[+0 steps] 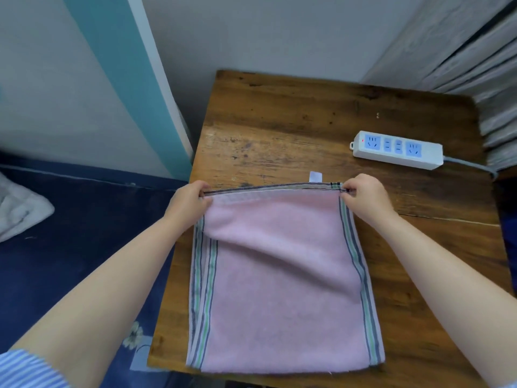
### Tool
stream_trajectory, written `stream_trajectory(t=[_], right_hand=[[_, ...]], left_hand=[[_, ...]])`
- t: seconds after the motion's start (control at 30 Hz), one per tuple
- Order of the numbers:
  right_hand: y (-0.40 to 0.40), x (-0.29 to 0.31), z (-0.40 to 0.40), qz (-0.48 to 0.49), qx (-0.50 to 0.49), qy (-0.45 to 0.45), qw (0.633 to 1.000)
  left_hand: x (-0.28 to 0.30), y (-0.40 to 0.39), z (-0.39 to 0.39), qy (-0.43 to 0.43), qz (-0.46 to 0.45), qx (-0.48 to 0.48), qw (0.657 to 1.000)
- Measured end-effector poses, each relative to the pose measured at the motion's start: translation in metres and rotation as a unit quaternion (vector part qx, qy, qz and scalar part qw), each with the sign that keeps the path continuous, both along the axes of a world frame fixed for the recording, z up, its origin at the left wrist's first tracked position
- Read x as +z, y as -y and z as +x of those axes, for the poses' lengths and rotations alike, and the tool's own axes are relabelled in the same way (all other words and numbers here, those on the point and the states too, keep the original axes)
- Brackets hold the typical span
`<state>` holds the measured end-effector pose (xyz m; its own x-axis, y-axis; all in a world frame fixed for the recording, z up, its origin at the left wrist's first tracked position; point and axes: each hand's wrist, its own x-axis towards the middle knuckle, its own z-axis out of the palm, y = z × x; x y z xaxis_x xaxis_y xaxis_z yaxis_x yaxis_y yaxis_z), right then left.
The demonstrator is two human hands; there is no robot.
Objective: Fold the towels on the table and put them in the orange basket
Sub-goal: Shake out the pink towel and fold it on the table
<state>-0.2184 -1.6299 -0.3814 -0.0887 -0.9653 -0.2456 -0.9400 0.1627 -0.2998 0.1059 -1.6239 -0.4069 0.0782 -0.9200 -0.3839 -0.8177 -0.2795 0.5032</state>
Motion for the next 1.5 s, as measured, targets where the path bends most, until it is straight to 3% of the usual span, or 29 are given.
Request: stream_trajectory(t=[0.23, 0.4, 0.53, 0.9, 1.1, 1.23, 1.33, 1.5], right_hand=[[0.023, -0.007, 0.001, 0.074, 0.041, -0.01, 0.996], [0.03, -0.001, -0.003, 0.121, 0.055, 0.021, 0.991], [0.033, 0.002, -0.004, 0.107, 0.066, 0.026, 0.992], [0.026, 0.02, -0.02, 0.098, 0.083, 0.069, 0.989], [0.018, 0.048, -0.015, 0.091, 0.125, 0.018, 0.988], [0.02, 0.091, -0.011, 0.028, 0.13, -0.059, 0.989], [0.03, 0.136, -0.005, -0.066, 0.078, -0.126, 0.987], [0.044, 0.247, -0.002, -0.277, -0.045, -0.058, 0.958]], left_hand=[[-0.006, 0.003, 0.024, 0.042, 0.028, -0.003, 0.999], [0.001, 0.009, 0.028, -0.101, 0.098, 0.022, 0.99], [0.006, 0.014, 0.032, -0.127, 0.091, 0.017, 0.988], [0.015, 0.013, 0.027, -0.062, 0.073, -0.052, 0.994], [0.042, 0.009, 0.017, 0.084, 0.093, -0.167, 0.978], [0.092, 0.019, 0.011, 0.115, 0.042, -0.17, 0.978], [0.148, 0.04, -0.004, 0.109, -0.054, -0.125, 0.985], [0.274, 0.068, -0.034, 0.078, -0.274, -0.077, 0.955]])
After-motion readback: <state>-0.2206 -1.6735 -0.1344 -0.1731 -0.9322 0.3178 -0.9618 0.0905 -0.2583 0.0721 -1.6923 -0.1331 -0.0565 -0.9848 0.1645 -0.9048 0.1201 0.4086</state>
